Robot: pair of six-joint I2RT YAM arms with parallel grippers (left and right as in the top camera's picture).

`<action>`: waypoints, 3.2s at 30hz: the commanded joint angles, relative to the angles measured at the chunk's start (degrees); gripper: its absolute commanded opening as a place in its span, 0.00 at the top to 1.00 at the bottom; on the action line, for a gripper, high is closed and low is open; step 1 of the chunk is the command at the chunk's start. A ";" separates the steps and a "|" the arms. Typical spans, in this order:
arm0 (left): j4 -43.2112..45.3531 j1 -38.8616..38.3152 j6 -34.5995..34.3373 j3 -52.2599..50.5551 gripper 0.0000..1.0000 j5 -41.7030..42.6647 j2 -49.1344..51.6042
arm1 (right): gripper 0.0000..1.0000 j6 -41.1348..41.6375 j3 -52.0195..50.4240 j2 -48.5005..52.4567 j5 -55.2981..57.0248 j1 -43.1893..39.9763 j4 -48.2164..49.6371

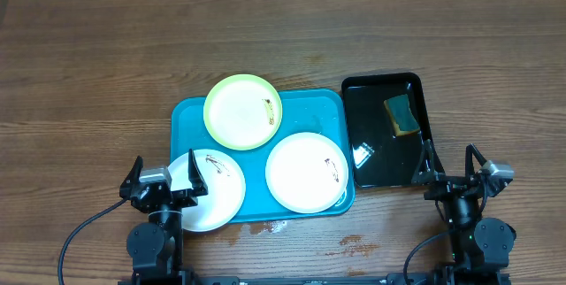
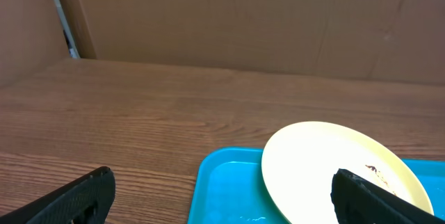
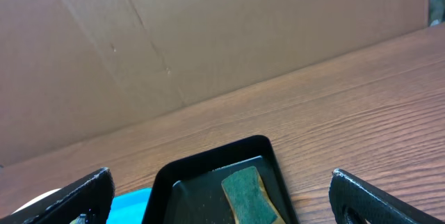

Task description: Clean dirty plates on tray and stack at the side

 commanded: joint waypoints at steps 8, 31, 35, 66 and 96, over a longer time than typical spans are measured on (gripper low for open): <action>0.20 -0.15 -0.81 -0.20 0.00 -0.72 -0.57 | 0.00 -0.15 -0.61 -0.57 0.09 -0.37 0.26; 0.20 -0.15 -0.81 -0.20 0.00 -0.70 -0.57 | 0.00 -0.15 -0.61 -0.57 1.88 -0.37 0.07; 0.20 -0.15 -0.81 -0.20 0.00 -0.72 -0.57 | 0.00 -0.15 -0.61 -0.57 1.88 -0.37 0.07; 0.20 -0.15 -0.81 -0.22 0.00 -0.70 -0.57 | 0.00 -4.94 84.98 65.70 -7.10 -0.37 -70.95; 0.20 -0.15 -0.81 -0.20 0.00 -0.70 -0.57 | 0.16 -6.91 90.79 103.27 2.73 10.80 -64.48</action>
